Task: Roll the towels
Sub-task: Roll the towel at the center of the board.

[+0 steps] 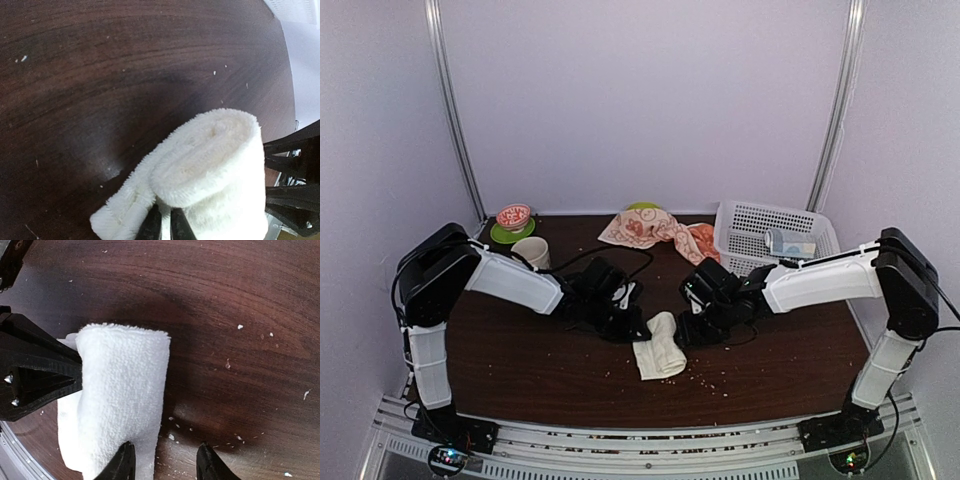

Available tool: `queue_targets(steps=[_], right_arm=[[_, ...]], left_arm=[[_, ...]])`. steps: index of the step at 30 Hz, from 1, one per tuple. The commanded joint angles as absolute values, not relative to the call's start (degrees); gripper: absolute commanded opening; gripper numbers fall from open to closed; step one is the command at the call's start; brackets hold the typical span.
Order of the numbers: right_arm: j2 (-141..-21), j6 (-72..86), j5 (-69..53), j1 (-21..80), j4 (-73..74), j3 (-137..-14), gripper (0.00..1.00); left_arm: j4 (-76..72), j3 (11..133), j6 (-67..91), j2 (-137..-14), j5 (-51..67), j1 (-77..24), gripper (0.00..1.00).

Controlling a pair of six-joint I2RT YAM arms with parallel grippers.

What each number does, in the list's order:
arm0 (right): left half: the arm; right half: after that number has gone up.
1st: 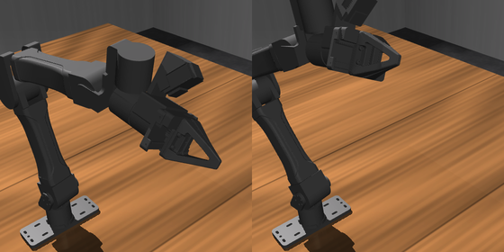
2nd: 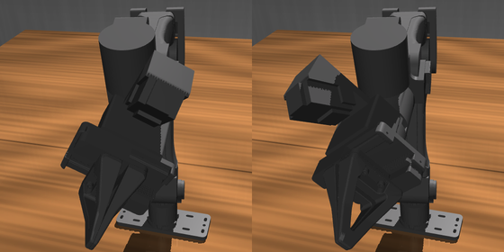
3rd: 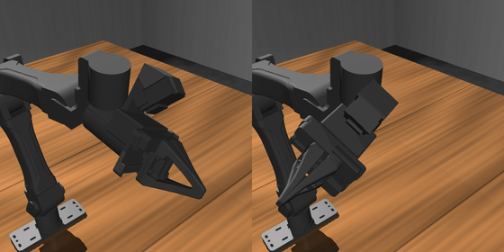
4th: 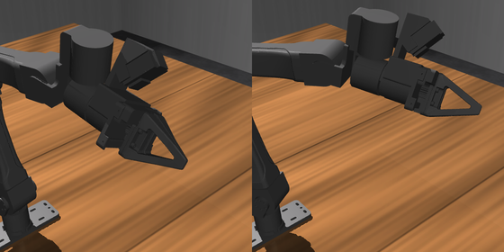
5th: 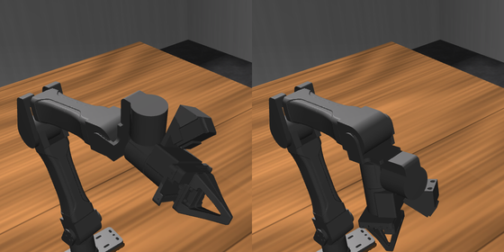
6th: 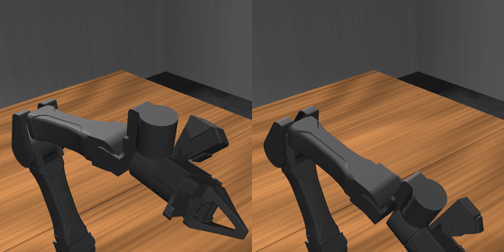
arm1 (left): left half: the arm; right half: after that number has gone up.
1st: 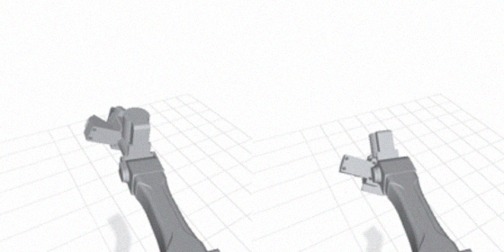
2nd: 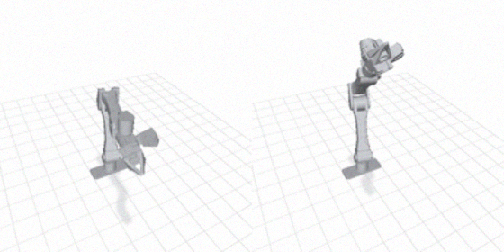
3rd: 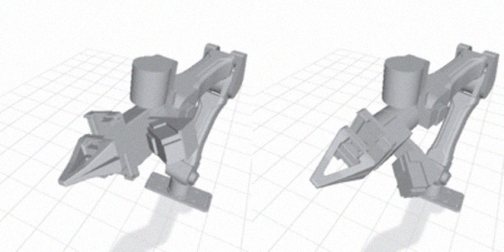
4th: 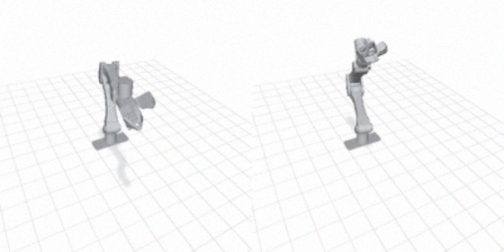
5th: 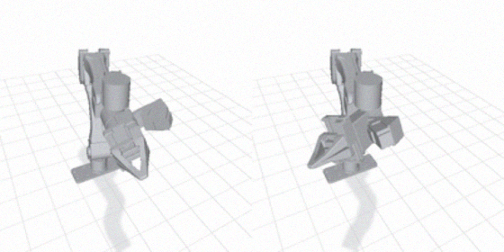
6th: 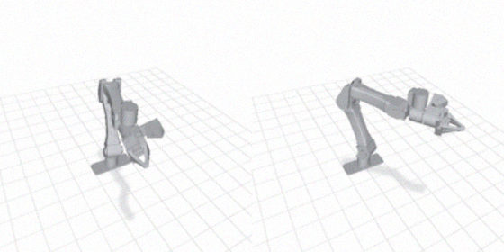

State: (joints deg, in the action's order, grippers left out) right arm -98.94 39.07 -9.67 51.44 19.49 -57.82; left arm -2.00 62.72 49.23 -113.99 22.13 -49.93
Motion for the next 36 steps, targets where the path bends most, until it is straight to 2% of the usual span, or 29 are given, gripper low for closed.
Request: queue_targets(steps=[1, 5, 10, 16, 27, 36], right_arm=[[-100.0, 39.0, -12.4, 52.4, 17.2, -60.7, 0.43], [-100.6, 39.5, -12.5, 53.4, 17.1, -62.1, 0.44], [-101.6, 40.1, -12.3, 54.5, 17.2, -63.5, 0.52], [-104.7, 40.9, -11.0, 54.9, 17.8, -65.0, 0.53], [-108.1, 40.8, -9.1, 55.1, 19.0, -66.5, 0.53], [-109.6, 40.2, -8.9, 55.5, 19.5, -67.8, 0.53]], left_arm=[[-0.8, 62.8, 49.3, -115.3, 21.9, -50.1, 0.08], [-0.7, 62.6, 49.1, -115.1, 22.1, -50.0, 0.08], [-1.0, 61.8, 49.1, -114.6, 21.9, -50.0, 0.08], [-0.1, 60.9, 48.8, -113.5, 21.4, -50.0, 0.08], [7.5, 58.9, 44.3, -107.5, 19.0, -49.5, 0.29], [12.1, 57.6, 42.6, -100.5, 17.1, -48.6, 0.35]])
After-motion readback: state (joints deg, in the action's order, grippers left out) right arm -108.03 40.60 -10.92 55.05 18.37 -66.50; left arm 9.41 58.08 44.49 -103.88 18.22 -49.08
